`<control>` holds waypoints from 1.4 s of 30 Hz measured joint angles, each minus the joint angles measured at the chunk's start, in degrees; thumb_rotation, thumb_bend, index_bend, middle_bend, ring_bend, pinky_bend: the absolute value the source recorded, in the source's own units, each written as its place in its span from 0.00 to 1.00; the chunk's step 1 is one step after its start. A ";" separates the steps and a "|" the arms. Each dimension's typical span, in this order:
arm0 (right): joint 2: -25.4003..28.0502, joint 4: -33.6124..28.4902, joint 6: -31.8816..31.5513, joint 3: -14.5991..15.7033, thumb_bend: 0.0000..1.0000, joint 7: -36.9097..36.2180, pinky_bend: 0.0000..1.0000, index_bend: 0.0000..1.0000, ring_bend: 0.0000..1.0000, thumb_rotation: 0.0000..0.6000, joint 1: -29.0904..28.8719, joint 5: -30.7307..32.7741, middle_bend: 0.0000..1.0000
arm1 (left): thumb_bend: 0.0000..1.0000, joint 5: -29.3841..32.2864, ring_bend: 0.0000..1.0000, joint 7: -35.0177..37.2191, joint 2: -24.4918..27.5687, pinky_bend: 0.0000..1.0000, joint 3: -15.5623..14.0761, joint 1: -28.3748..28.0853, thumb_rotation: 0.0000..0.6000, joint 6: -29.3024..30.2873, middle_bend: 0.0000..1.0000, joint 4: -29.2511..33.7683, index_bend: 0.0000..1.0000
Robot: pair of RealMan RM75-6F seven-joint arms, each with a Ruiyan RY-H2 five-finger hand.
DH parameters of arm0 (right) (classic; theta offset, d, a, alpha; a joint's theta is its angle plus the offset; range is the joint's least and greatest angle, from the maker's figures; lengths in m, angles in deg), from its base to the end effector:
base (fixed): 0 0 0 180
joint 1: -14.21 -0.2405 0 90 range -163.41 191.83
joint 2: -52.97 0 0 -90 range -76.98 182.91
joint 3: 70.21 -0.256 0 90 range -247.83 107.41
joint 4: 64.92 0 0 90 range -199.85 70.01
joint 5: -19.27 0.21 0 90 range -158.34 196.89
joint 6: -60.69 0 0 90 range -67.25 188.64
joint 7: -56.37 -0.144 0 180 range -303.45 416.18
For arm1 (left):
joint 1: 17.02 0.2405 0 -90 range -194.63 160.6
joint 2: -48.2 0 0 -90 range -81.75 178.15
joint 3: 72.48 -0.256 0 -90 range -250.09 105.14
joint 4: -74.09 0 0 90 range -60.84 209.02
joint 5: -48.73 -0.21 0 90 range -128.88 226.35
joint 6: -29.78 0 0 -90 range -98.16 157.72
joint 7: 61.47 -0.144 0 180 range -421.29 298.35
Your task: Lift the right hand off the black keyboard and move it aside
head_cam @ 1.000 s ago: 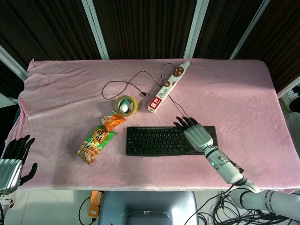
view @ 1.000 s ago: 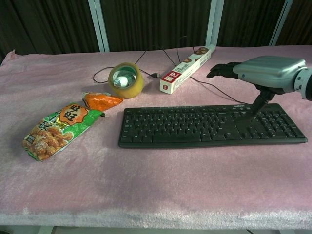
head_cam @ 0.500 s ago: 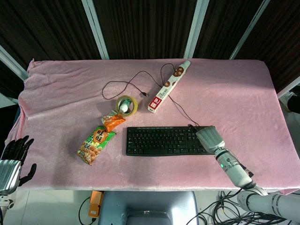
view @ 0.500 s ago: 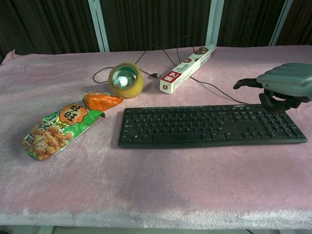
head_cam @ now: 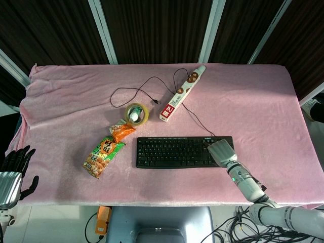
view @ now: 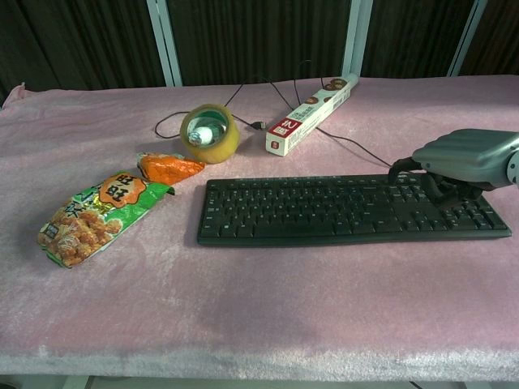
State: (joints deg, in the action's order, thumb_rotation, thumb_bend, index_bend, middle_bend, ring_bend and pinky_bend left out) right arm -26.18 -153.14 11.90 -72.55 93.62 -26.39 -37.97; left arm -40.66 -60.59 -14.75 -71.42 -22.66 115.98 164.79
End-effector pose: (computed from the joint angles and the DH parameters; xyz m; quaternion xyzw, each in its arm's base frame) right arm -0.2171 -0.3222 0.0079 0.8206 -0.3011 0.1788 0.4517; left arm -0.3095 0.1790 0.1633 -0.6220 -0.3637 -0.3898 0.5735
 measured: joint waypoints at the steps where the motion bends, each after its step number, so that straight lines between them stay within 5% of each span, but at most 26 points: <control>1: -0.07 0.03 -0.10 -0.02 0.97 -0.14 1.00 0.34 1.00 1.00 -0.10 0.01 1.00 | 0.45 -0.02 0.00 0.03 0.02 0.00 -0.02 0.02 1.00 0.02 0.01 0.00 0.00; 35: -1.67 0.04 -1.79 1.58 0.97 1.05 1.00 0.34 1.00 1.00 -2.47 2.54 1.00 | 0.46 -0.66 0.00 1.19 0.28 0.00 -0.01 0.58 1.00 1.36 0.00 -0.35 0.00; 39: -0.44 -1.61 -3.92 1.46 0.96 -0.32 1.00 0.19 0.99 1.00 -1.73 -0.19 1.00 | 0.46 -0.64 0.00 1.45 0.36 0.00 0.05 0.63 1.00 1.50 0.00 -0.39 0.00; 41: 0.61 -3.17 -6.16 1.33 0.91 -1.70 0.98 0.06 0.90 1.00 -0.93 -2.93 0.94 | 0.46 -0.66 0.00 1.51 0.37 0.00 0.06 0.69 1.00 1.62 0.00 -0.43 0.00; 42: 1.08 -3.87 -7.47 1.28 0.85 -2.47 0.91 0.02 0.78 1.00 -0.47 -4.47 0.84 | 0.45 -0.64 0.00 1.51 0.37 0.00 0.07 0.70 1.00 1.62 0.00 -0.43 0.00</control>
State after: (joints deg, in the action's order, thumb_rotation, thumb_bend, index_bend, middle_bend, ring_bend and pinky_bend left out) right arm -25.10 -157.01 4.43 -71.27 91.15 -26.86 -42.43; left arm -41.30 -59.08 -14.38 -71.35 -21.95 117.60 164.37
